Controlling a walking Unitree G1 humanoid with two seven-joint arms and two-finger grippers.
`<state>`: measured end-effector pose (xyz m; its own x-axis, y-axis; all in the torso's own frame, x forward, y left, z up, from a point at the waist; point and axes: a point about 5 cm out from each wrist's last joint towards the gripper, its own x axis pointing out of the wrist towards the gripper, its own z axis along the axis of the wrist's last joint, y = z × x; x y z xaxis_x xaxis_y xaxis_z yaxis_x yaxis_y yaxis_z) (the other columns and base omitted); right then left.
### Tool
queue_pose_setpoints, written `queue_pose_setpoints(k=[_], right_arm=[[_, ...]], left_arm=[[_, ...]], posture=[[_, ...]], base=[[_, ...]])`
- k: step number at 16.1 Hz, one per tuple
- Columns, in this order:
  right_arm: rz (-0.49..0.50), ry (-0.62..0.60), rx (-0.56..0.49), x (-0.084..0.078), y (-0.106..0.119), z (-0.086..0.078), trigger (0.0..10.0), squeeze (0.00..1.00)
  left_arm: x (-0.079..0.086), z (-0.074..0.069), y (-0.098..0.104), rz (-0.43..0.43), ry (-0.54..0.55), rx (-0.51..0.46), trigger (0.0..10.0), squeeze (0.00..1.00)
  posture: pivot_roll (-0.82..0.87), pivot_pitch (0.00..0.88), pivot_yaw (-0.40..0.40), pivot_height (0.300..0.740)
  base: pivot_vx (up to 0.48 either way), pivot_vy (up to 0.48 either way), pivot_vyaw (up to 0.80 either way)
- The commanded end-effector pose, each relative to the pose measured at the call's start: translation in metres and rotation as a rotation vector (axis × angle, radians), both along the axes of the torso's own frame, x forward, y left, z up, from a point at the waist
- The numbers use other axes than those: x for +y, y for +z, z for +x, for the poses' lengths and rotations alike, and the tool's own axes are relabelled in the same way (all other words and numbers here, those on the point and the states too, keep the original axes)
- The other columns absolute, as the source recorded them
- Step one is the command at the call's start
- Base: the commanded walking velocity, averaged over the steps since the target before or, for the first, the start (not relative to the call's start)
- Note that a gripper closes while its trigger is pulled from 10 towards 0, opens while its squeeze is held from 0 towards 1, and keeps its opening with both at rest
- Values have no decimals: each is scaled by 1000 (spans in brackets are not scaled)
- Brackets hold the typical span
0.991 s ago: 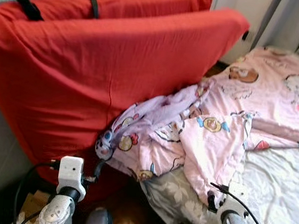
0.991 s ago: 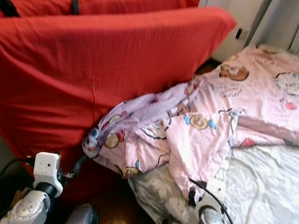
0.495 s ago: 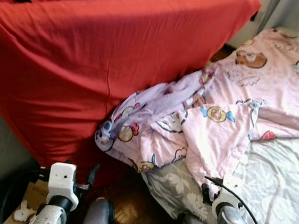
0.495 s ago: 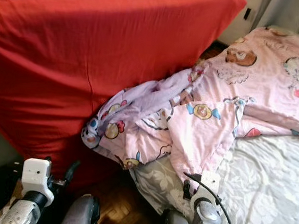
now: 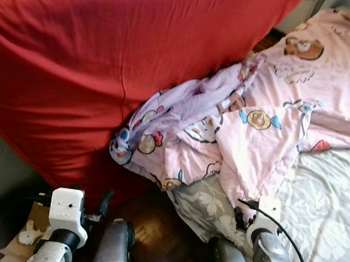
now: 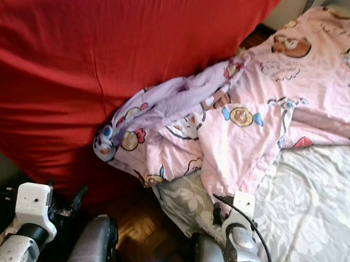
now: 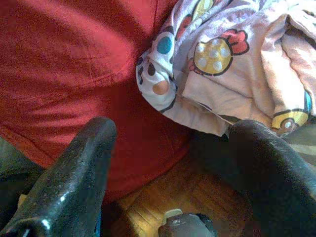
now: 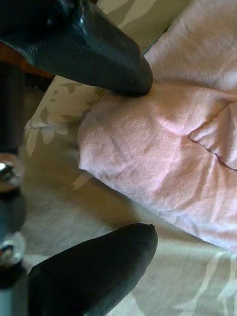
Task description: Clean up the room
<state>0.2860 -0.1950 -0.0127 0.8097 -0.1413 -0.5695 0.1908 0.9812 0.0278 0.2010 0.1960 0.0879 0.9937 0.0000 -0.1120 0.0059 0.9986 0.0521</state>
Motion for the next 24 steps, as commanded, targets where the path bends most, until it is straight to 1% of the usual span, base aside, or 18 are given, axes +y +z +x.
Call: queue_pose_setpoints(k=[1, 2, 3, 7, 13, 16, 21, 23, 24], right_arm=[[10, -1, 34, 3, -5, -4, 10000, 0], [16, 7, 18, 6, -1, 0, 0, 0], [18, 21, 8, 8, 1, 3, 0, 0], [28, 39, 3, 14, 2, 5, 0, 0], [25, 46, 14, 14, 0, 3, 0, 0], [26, 46, 11, 14, 0, 4, 0, 0], [34, 41, -17, 14, 2, 5, 0, 0], [36, 34, -16, 10, -2, -1, 0, 0], [37, 31, -15, 8, -3, -2, 0, 0]], left_arm=[[0, -4, -1, -10, 1, 21, 10000, 0], [0, -6, 2, -8, 4, 23, 10000, 0], [0, -7, 4, -8, 7, 28, 10000, 0], [-2, -8, 3, -13, 15, 43, 10000, 0], [-3, -5, 1, -13, 16, 45, 10000, 0], [-1, 0, -3, -10, 21, 48, 10000, 0], [2, 10, -21, -7, 26, 77, 10000, 0], [3, 15, -32, -11, 33, 98, 10000, 0], [4, 17, -33, -12, 34, 101, 10000, 0]], posture=[[224, 302, 4, 615], [227, 315, 4, 615], [225, 326, 3, 615], [216, 329, -5, 615], [207, 301, -16, 615], [200, 267, -18, 615], [168, 170, -23, 615], [152, 123, -24, 615], [152, 123, -24, 615]], base=[[0, 0, 0], [0, 0, 0], [0, 0, 0], [0, 0, 0], [0, 0, 0], [0, 0, 0], [0, 0, 0], [0, 0, 0], [0, 0, 0]])
